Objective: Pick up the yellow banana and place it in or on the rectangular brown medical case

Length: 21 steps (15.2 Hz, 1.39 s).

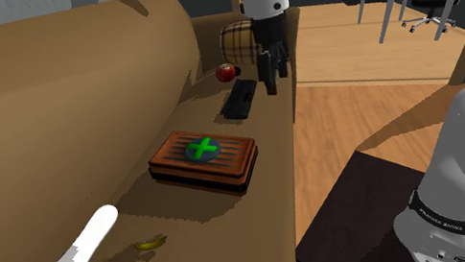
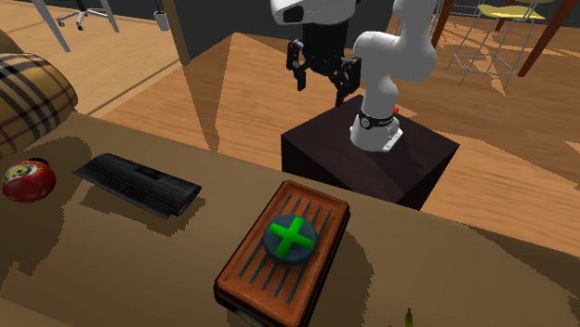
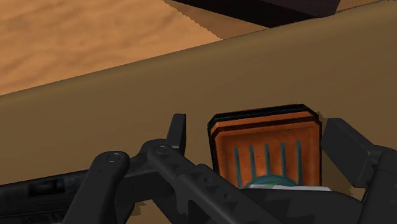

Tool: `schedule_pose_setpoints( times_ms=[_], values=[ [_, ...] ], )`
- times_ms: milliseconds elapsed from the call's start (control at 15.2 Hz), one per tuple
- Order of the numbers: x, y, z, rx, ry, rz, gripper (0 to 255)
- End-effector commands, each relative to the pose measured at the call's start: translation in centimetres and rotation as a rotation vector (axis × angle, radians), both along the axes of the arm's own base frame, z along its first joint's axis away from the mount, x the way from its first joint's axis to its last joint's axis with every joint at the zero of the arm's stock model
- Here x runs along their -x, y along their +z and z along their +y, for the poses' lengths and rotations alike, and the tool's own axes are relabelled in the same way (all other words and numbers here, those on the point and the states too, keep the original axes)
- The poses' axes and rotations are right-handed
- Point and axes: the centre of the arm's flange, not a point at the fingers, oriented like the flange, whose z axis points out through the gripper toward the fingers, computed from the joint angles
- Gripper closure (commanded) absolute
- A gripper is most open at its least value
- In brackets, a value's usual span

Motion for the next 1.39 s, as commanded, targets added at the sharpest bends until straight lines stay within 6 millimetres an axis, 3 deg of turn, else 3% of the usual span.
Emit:
schedule_pose_setpoints(
  times_ms=[0,660,1320],
  values=[
    [-1.4,-1.0,2.4,0.004,0.037,0.006,0],
    [-7.2,-6.5,13.6,0.027,0.215,0.038,0],
    [-10.8,-12.5,25.6,0.050,0.392,0.070,0]
  ],
)
